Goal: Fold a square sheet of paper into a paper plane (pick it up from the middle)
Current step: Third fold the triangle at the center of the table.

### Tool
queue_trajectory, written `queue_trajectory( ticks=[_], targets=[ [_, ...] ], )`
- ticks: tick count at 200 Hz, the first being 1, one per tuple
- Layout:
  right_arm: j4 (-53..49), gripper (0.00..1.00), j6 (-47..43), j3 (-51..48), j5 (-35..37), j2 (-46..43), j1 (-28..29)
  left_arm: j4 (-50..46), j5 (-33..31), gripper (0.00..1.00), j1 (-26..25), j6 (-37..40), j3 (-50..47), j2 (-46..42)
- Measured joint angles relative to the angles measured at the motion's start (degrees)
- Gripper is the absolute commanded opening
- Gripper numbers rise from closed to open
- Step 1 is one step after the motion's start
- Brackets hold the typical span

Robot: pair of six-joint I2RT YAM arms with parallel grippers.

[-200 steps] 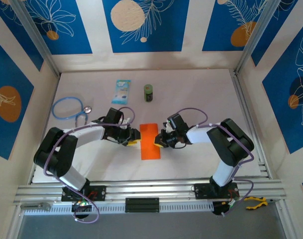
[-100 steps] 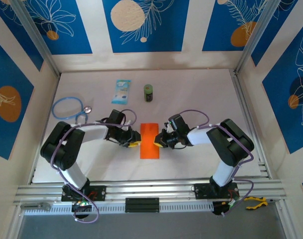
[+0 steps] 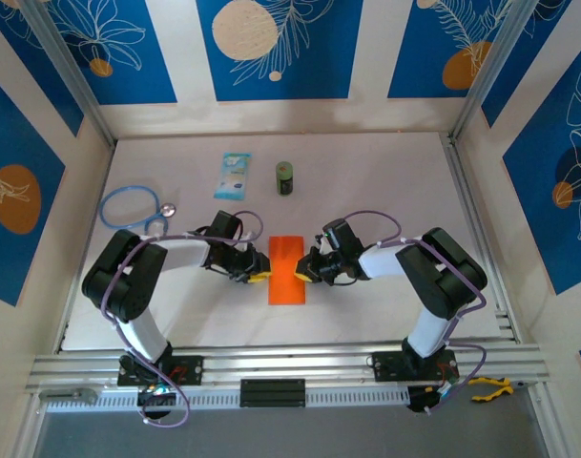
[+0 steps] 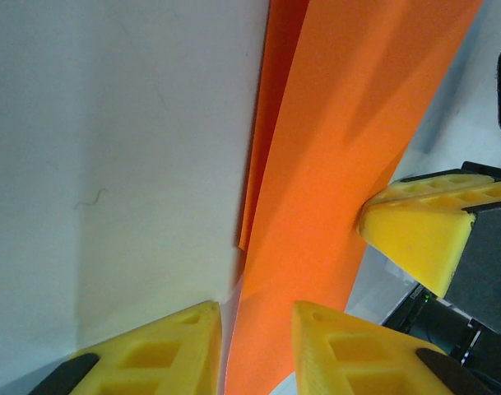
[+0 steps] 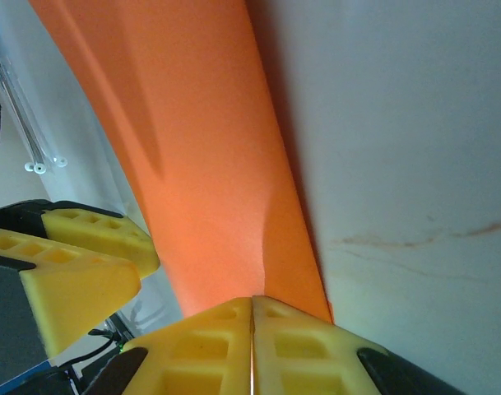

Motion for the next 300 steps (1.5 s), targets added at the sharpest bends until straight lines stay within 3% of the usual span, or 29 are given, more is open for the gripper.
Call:
queue_trajectory(
  ticks=[188, 239, 300],
  targets=[
    [1.2, 0.08, 1.1, -0.3, 0.3, 0.1, 0.2, 2.1, -0.8, 0.20, -1.7, -1.0, 0.5, 1.0],
    [1.3, 0.09, 1.1, -0.3, 0.4, 0.1, 0.3, 2.8, -1.0, 0.31, -2.0, -1.2, 0.4, 0.8],
    [1.4, 0.08, 1.0, -0.3, 0.4, 0.1, 0.3, 6.5, -1.0, 0.35, -2.0, -3.0, -0.9, 0.1]
  ],
)
